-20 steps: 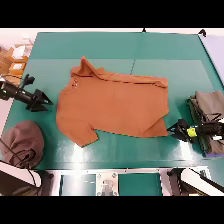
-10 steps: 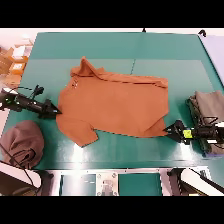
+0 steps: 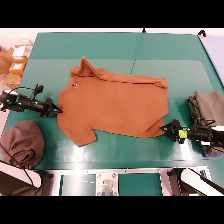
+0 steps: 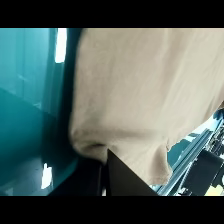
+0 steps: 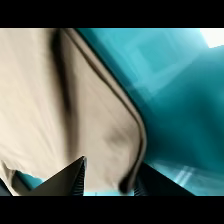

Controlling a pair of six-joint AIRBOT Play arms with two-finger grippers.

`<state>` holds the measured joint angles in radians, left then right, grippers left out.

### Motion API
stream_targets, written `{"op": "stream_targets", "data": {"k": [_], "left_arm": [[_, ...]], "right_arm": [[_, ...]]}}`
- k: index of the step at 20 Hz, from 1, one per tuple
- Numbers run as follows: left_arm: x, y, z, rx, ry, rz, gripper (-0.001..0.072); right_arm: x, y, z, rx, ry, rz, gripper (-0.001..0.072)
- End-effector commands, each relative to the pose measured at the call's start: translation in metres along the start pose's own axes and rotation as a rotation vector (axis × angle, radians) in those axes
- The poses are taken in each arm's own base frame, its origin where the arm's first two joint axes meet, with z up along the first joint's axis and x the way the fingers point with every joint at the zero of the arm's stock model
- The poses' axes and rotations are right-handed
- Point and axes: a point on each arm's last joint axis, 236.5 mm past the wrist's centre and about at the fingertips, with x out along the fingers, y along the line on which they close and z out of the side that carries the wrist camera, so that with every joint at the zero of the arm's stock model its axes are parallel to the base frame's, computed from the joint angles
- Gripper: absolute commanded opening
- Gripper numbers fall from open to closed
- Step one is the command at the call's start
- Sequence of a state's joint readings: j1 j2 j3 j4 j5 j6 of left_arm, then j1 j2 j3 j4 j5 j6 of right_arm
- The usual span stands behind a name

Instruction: Fold the shirts.

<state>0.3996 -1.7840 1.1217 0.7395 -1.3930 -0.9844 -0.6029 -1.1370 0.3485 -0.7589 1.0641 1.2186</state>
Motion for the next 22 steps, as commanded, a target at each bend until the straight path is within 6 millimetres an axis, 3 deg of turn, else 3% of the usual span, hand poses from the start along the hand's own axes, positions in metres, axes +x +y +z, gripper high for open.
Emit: {"op": "stream_targets", "data": {"k": [1, 4, 7, 9, 10, 13, 15, 17, 18, 20, 22], "left_arm": [[0.000, -0.003, 0.003, 0.002, -0.013, -0.014, 0.0026], [0.003, -0.001, -0.003, -0.004, 0.000, -0.017, 0.0024], [-0.003, -0.012, -0.002, 0.024, 0.012, -0.039, 0.0023], [-0.024, -0.042, 0.008, 0.091, -0.021, -0.072, 0.0022], [-0.039, -0.066, 0.017, 0.141, -0.064, -0.101, 0.0022], [-0.116, -0.185, 0.039, 0.396, -0.308, -0.208, 0.0022], [-0.184, -0.289, 0.020, 0.637, -0.493, -0.274, 0.0022], [-0.250, -0.394, -0.033, 0.920, -0.696, -0.283, 0.0022], [-0.280, -0.441, -0.069, 1.061, -0.819, -0.243, 0.0022], [-0.321, -0.516, -0.150, 1.298, -1.027, -0.174, 0.0022], [-0.343, -0.561, -0.222, 1.410, -1.177, -0.124, 0.0023]], "right_arm": [[0.012, 0.008, 0.012, -0.030, -0.055, 0.003, 0.0294], [0.017, 0.011, 0.010, -0.052, -0.046, -0.005, 0.0040], [0.003, 0.029, 0.023, -0.104, -0.077, 0.017, 0.0013], [-0.028, 0.067, 0.041, -0.178, -0.125, 0.071, 0.0013], [-0.049, 0.092, 0.049, -0.233, -0.154, 0.099, 0.0013], [-0.145, 0.190, 0.069, -0.444, -0.346, 0.179, 0.0013], [-0.230, 0.262, 0.064, -0.610, -0.551, 0.232, 0.0013], [-0.321, 0.332, 0.032, -0.804, -0.786, 0.283, 0.0013], [-0.368, 0.363, 0.006, -0.899, -0.920, 0.309, 0.0013], [-0.448, 0.405, -0.054, -1.038, -1.175, 0.348, 0.0013], [-0.505, 0.425, -0.114, -1.134, -1.377, 0.368, 0.0013]]}}
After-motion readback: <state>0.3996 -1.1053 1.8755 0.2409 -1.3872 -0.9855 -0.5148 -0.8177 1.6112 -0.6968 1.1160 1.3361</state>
